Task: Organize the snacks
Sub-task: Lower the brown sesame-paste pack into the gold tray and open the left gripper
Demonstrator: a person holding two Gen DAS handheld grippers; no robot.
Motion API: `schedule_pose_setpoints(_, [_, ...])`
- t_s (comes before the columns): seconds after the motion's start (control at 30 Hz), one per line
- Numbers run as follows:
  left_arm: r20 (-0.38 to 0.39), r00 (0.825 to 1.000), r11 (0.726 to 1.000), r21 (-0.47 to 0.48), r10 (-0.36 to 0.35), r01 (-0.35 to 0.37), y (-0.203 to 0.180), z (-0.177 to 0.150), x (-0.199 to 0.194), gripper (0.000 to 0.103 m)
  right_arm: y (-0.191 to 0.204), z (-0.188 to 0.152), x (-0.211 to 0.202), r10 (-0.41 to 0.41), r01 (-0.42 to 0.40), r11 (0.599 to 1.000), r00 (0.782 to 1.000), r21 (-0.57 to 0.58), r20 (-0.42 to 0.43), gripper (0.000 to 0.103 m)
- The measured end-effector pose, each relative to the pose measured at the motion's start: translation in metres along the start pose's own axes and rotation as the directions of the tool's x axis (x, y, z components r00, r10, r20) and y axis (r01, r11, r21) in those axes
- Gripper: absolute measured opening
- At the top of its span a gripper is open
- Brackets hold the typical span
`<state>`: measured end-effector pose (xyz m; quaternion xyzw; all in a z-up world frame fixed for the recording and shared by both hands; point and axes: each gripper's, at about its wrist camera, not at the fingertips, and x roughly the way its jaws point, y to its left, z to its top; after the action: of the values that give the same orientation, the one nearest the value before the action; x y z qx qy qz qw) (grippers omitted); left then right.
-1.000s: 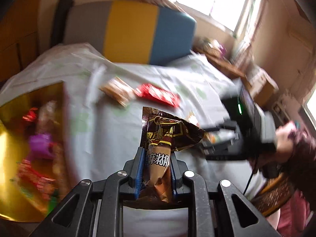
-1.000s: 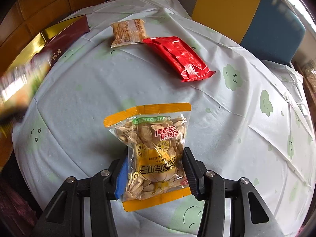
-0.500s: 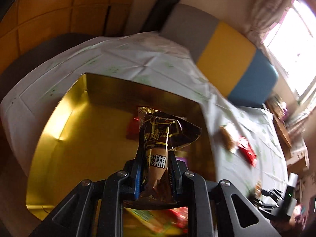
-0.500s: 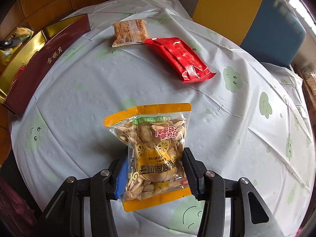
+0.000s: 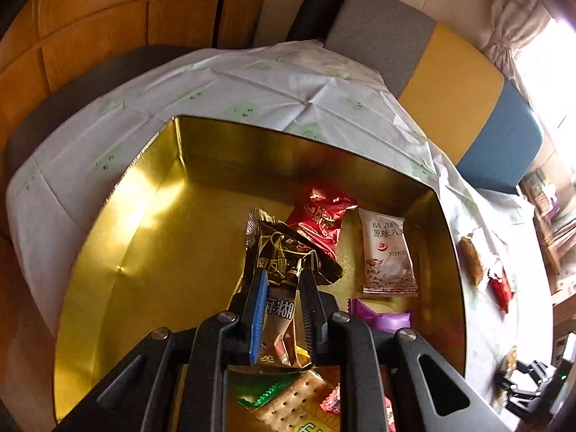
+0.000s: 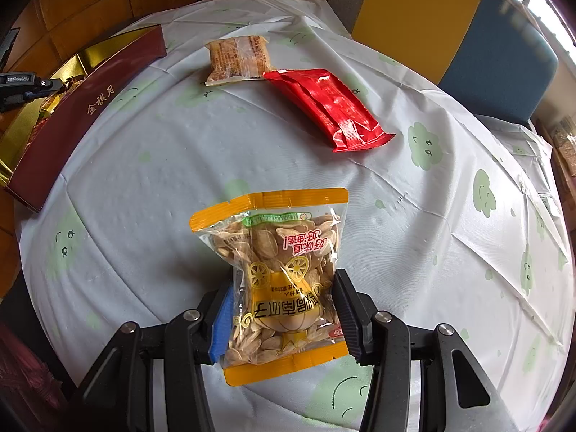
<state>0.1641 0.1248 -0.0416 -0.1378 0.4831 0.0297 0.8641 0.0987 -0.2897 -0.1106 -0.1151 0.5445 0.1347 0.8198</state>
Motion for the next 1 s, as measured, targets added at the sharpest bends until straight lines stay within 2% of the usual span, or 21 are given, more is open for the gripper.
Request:
schedule_pose_setpoints(0.1, [0.022,0.999,0.999,0.032,0.037,-0.037,-0.004,-0.002,-0.002,0.018,0.001,0.0,0.0,-0.006,0.006,1.0,1.0,-0.003,0.001,0.052])
schedule_pose_setpoints(0.4, [0.115,0.99,0.991,0.093,0.085,-0.096,-0.015,-0.017,-0.032,0.018,0.002,-0.001,0.0,-0.015,0.015,1.0,1.0,-0.011,0.005,0.051])
schedule_pose_setpoints(1.0, [0.224,0.972,0.982,0.151,0.076,-0.112,-0.029,-0.053,-0.082,0.019,0.002,-0.002,0.0,-0.008,0.008,1.0,1.0,0.013,0.004,0.051])
